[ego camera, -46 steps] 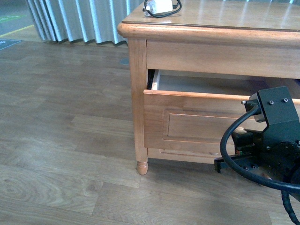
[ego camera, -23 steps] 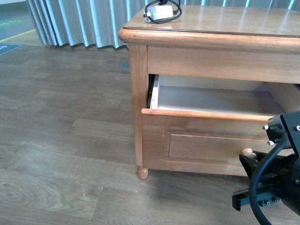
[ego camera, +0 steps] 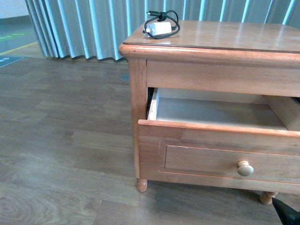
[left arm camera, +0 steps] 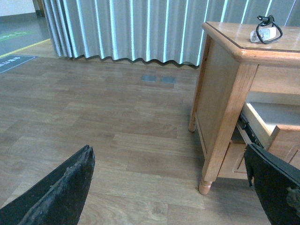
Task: Put charger into drawer
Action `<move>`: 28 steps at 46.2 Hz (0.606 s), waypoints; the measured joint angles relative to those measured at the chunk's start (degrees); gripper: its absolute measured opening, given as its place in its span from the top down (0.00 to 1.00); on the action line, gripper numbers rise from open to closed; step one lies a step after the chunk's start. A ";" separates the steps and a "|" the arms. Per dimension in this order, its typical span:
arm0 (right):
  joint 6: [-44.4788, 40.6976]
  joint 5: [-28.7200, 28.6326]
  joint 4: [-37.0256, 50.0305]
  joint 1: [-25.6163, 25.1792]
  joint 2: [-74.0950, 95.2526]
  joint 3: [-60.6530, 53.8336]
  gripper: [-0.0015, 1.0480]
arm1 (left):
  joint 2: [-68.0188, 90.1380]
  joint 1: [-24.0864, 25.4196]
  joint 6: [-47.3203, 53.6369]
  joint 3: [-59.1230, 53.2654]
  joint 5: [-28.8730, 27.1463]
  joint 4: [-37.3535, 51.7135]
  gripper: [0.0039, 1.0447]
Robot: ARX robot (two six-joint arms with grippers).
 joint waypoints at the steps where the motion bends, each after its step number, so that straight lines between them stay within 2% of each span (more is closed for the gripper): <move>1: -0.04 -0.42 -1.49 -0.46 -1.90 -0.28 0.09 | 0.00 0.00 0.00 0.00 0.02 0.00 0.06; 4: -0.13 -1.57 -7.02 -2.43 -8.55 -0.50 0.07 | 0.00 0.00 0.02 0.00 0.09 0.00 0.06; 15: 0.33 -9.01 -36.76 -12.52 -43.28 5.42 0.08 | 0.00 0.00 0.02 0.00 0.07 0.00 0.06; 28: 1.42 -20.46 -51.87 -25.24 -60.76 6.62 0.08 | 0.00 0.00 0.02 0.00 0.07 0.00 0.06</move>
